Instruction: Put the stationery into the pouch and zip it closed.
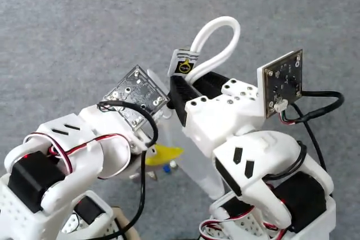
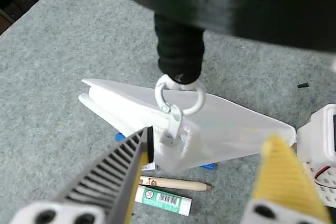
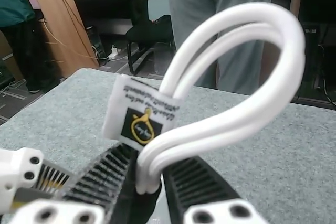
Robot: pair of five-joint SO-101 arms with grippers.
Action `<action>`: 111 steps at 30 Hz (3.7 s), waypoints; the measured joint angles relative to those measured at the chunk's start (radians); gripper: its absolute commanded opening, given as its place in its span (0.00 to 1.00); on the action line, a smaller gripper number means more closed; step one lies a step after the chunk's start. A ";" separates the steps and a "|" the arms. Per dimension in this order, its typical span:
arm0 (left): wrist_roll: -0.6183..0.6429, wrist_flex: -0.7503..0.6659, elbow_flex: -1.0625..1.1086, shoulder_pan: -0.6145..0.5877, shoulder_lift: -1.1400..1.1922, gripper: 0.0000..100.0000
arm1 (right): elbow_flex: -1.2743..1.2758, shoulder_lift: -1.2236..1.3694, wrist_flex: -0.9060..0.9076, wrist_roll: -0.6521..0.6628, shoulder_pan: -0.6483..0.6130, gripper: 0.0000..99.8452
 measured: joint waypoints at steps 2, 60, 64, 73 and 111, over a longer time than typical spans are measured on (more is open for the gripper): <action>0.008 -0.003 0.000 0.000 0.000 0.11 | 0.000 0.000 0.000 0.000 0.000 0.01; 0.011 0.084 0.074 0.074 -0.017 0.03 | 0.278 0.009 -0.374 0.129 0.009 0.01; 0.008 0.084 0.074 0.074 -0.017 0.03 | 0.351 0.011 -0.477 0.167 0.040 0.01; 0.008 0.084 0.072 0.121 -0.017 0.03 | 0.465 0.011 -0.672 0.244 0.048 0.01; 0.006 0.091 0.152 0.193 -0.015 0.03 | 0.512 0.017 -0.945 0.293 0.178 0.01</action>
